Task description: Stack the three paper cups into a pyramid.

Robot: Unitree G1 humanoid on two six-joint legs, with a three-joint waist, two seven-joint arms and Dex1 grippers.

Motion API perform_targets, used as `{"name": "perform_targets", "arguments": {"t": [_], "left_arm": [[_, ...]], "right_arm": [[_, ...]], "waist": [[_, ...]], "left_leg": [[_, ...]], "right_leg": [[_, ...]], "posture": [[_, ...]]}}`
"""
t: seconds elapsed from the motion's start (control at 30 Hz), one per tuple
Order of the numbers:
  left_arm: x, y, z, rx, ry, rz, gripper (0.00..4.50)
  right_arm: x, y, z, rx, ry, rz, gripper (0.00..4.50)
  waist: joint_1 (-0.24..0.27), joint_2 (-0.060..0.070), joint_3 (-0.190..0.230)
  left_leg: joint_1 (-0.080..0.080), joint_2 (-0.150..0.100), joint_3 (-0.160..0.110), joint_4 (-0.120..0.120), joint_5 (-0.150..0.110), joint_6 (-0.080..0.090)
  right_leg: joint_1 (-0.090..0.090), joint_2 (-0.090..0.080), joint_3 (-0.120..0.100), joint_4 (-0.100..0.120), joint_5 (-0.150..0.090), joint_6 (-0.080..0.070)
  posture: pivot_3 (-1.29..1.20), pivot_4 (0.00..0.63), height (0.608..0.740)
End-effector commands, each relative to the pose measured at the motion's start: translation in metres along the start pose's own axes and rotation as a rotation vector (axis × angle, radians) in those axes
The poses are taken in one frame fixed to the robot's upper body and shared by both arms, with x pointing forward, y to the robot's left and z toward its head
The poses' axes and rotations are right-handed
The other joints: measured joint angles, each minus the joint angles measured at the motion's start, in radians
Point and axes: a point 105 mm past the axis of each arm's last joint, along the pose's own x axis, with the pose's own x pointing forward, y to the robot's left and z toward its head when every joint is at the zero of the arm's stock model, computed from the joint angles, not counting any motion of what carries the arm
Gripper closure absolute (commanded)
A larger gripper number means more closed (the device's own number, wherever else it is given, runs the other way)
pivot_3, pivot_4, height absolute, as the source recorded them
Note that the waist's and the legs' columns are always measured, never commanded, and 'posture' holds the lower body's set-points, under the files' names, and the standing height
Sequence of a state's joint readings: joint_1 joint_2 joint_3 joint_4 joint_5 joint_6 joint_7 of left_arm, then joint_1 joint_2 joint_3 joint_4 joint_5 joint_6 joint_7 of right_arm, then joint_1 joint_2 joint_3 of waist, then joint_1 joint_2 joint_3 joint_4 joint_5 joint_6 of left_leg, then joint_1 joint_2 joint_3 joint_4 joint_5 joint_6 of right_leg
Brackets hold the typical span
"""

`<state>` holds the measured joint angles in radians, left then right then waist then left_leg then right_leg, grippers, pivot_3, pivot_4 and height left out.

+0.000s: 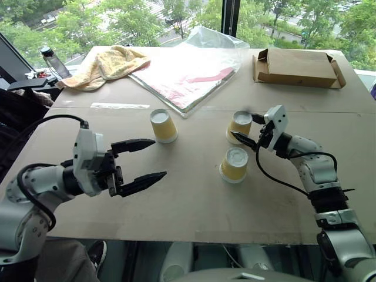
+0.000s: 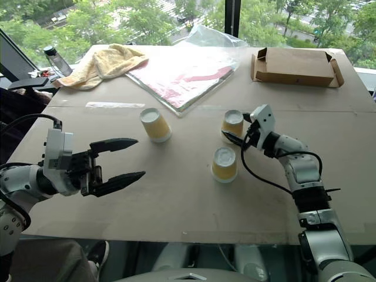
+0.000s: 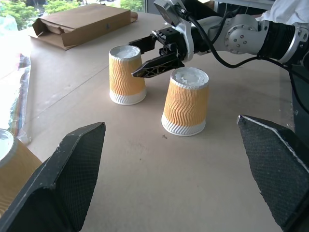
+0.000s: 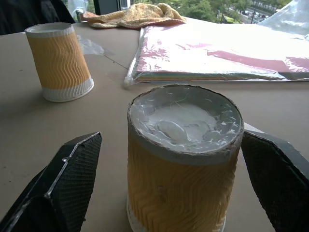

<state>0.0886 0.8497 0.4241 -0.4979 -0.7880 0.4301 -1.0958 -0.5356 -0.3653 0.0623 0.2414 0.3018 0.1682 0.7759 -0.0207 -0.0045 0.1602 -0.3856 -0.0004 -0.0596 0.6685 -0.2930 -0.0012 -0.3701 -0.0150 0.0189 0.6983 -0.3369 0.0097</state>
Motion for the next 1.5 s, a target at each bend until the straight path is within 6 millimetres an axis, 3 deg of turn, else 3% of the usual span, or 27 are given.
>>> {"name": "perform_targets", "arguments": {"t": [0.03,0.2,0.37,0.4,0.6,0.73,0.8,0.9,1.03,1.2,1.5], "left_arm": [[-0.003,0.001,0.008,0.036,-0.027,0.022,0.0],[-0.004,0.002,0.006,0.031,-0.027,0.03,0.0],[-0.002,0.0,0.005,0.026,-0.029,0.027,0.0],[-0.002,-0.001,0.005,0.024,-0.029,0.024,0.0],[0.003,-0.004,0.004,0.018,-0.031,-0.009,0.0],[0.007,-0.007,0.003,0.013,-0.037,-0.04,0.0],[0.014,-0.013,0.004,0.005,-0.049,-0.083,0.0],[0.024,-0.02,0.008,0.022,-0.05,-0.152,0.0],[0.029,-0.022,0.012,0.043,-0.029,-0.209,0.0],[0.031,-0.025,0.012,0.037,-0.009,-0.267,0.0],[0.029,-0.02,0.009,0.039,0.018,-0.285,0.0]], "right_arm": [[0.004,0.0,0.016,-0.034,-0.052,0.01,0.06],[0.009,-0.003,0.018,-0.019,-0.06,-0.004,0.06],[0.002,-0.002,0.014,-0.024,-0.043,-0.001,2.14],[0.0,-0.002,0.014,-0.027,-0.04,-0.001,2.21],[-0.014,-0.01,0.029,-0.039,-0.081,-0.044,2.21],[-0.037,-0.015,0.035,-0.055,-0.075,-0.059,2.21],[-0.063,-0.02,0.036,-0.047,-0.074,-0.08,2.21],[-0.118,0.002,0.022,-0.048,-0.012,-0.005,2.21],[-0.148,0.032,0.003,-0.043,0.075,0.075,2.21],[-0.145,0.054,-0.003,-0.03,0.067,0.106,2.21],[-0.123,0.056,0.002,-0.044,-0.004,0.084,2.21]], "waist": [[0.0,0.0,0.0],[-0.002,0.0,0.0],[-0.004,0.0,0.0],[-0.004,0.0,0.0],[-0.002,0.0,0.0],[0.002,0.0,0.0],[0.007,0.0,0.0],[0.019,0.001,0.0],[0.021,0.002,0.0],[-0.01,0.001,0.0],[-0.007,0.001,0.001]], "left_leg": [[0.0,0.0,0.0,0.0,0.0,0.0],[0.0,0.0,0.0,0.0,0.0,0.0],[0.0,0.0,0.0,0.0,0.0,0.0],[0.0,0.0,0.0,0.0,0.0,0.0],[0.0,0.0,0.0,0.0,0.0,0.0],[-0.001,0.0,0.0,0.0,0.0,0.0],[-0.001,0.0,0.0,0.0,0.0,0.001],[-0.002,0.0,-0.001,0.0,-0.001,0.001],[-0.006,0.001,0.0,0.0,-0.001,0.001],[0.009,0.002,0.002,-0.001,-0.002,0.004],[0.006,0.002,0.001,0.0,-0.002,0.003]], "right_leg": [[0.0,0.0,0.0,0.0,0.0,0.0],[0.0,0.0,0.0,0.0,0.0,0.0],[0.0,0.0,0.0,0.0,0.0,0.0],[0.0,0.0,0.0,0.0,0.0,0.0],[0.0,0.0,0.0,0.0,0.0,0.0],[0.0,0.0,0.0,0.0,0.0,0.0],[0.0,0.0,0.0,-0.001,0.0,0.0],[0.0,0.0,-0.001,-0.001,0.0,0.0],[-0.001,0.0,-0.004,-0.002,0.0,0.0],[0.012,0.001,0.0,-0.001,0.0,0.0],[0.01,0.002,-0.001,-0.003,0.0,0.0]], "posture": [[0.0,0.15,0.74],[0.0,0.15,0.74],[0.0,0.15,0.74],[0.0,0.15,0.74],[0.0,0.15,0.74],[0.0,0.15,0.74],[0.0,0.15,0.74],[0.0,0.15,0.74],[0.0,0.15,0.74],[0.0,0.15,0.74],[0.0,0.15,0.74]]}}
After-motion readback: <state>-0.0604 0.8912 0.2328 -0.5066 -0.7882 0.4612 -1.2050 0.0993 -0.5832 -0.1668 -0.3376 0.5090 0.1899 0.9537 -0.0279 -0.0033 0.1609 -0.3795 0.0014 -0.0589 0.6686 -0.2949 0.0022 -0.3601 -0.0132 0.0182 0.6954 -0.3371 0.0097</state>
